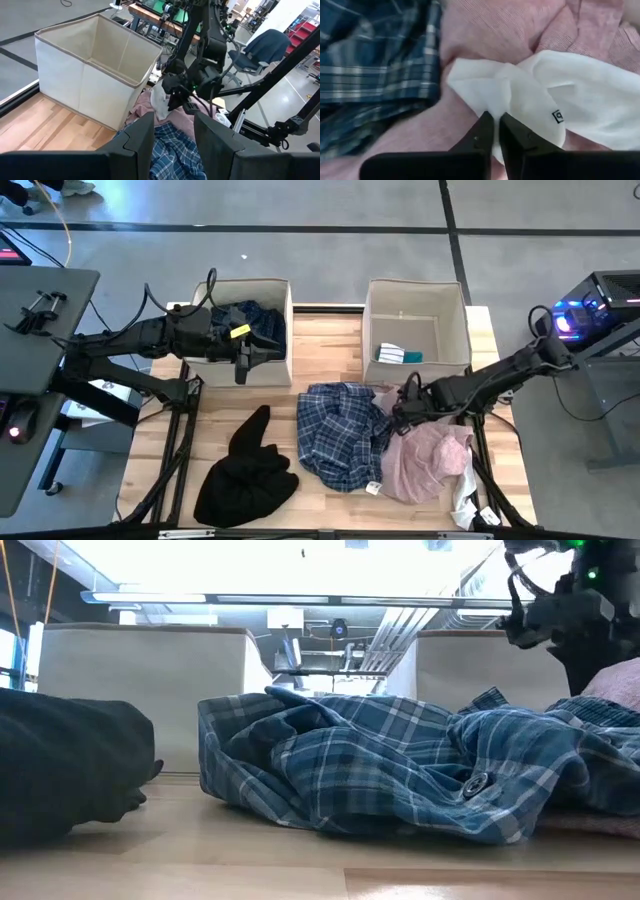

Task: Sort clothes
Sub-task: Put the white sock into the right laundry bin

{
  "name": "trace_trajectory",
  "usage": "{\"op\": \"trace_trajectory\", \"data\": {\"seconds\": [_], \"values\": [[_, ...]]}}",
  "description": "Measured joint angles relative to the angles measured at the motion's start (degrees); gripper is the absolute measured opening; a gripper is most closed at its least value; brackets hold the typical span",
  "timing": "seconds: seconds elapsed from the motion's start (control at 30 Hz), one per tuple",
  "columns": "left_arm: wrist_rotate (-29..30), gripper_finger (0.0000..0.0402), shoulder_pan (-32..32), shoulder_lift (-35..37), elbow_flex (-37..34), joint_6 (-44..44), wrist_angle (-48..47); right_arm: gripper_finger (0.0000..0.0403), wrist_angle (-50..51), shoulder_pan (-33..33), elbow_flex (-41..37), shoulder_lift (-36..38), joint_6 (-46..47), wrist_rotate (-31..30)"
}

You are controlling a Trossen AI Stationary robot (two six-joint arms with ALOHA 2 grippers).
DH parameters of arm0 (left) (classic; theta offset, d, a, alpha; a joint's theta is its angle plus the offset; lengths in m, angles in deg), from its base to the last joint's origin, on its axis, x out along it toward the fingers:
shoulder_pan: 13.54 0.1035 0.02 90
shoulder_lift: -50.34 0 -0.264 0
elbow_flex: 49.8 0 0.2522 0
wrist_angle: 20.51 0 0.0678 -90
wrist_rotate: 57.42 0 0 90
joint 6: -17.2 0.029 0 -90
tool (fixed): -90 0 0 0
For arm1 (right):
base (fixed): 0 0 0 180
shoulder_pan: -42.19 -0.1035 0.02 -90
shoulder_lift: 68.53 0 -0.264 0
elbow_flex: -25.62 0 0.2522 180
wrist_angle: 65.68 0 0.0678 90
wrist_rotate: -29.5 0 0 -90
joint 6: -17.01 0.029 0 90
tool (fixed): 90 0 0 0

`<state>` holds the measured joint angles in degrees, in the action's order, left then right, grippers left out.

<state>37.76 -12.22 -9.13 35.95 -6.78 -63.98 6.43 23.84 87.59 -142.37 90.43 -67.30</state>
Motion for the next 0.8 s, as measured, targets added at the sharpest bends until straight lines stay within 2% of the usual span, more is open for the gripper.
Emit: {"op": "trace_trajectory", "data": {"seconds": [0.2,0.4,0.6,0.8], "values": [[0.24,0.0126,0.04,0.0,0.0,0.04,0.0,0.0006,6.66,0.0,7.67,0.0,-0.36,-0.63],[0.24,0.0126,0.04,0.0,0.0,0.06,0.0,0.0003,14.2,0.0,17.17,0.0,-1.52,-4.37],[0.24,0.0126,0.04,0.0,0.0,0.07,0.0,0.0002,18.41,0.0,26.31,0.0,-3.2,-10.52],[0.24,0.0126,0.04,0.0,0.0,0.08,0.0,0.0001,20.18,0.0,35.06,0.0,-5.85,-19.32]]}}
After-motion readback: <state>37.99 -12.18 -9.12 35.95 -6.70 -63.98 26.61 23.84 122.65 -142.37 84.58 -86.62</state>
